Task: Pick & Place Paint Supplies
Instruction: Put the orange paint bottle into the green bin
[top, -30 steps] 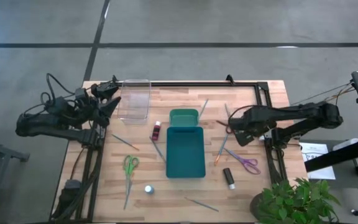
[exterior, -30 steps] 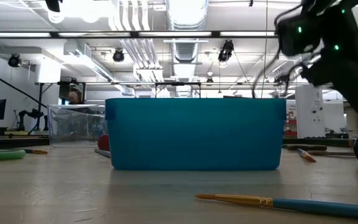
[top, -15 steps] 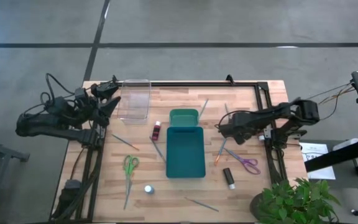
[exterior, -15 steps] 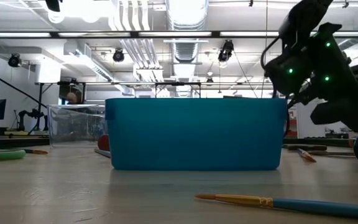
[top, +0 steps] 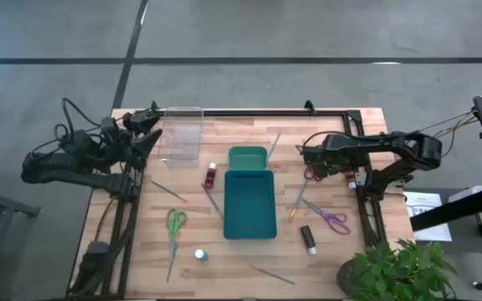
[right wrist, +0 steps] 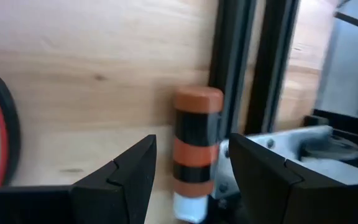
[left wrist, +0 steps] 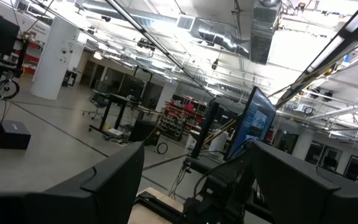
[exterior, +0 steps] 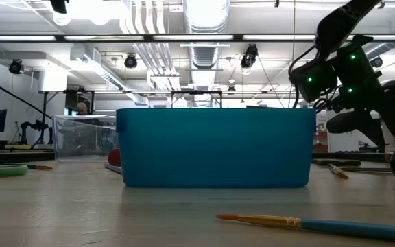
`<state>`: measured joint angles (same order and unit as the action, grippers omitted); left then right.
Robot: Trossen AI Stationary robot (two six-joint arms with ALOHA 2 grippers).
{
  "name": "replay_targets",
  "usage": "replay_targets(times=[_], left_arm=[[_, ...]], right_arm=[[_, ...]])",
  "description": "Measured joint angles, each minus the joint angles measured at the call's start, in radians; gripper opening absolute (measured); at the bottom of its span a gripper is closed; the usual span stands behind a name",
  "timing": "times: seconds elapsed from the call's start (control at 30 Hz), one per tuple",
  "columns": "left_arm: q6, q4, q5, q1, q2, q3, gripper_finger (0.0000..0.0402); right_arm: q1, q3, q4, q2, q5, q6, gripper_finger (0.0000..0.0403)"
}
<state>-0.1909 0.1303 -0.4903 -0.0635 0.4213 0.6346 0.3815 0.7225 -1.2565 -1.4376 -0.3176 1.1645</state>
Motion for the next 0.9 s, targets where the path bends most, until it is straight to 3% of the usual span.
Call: replay_targets(times=[0.33, 0.9], left_arm=[[-0.001, 0.000, 0.001, 0.000, 0.000, 0.000, 0.0301], [-0.045, 0.000, 0.002, 0.000, 0.001, 0.000, 0.0301]], right_arm=[[0.075, -0.083, 0.072, 0.070, 0.030, -0.050, 0.0199], [0.078, -0.140, 0.208, -0.005, 0.040, -0.087, 0.0199]])
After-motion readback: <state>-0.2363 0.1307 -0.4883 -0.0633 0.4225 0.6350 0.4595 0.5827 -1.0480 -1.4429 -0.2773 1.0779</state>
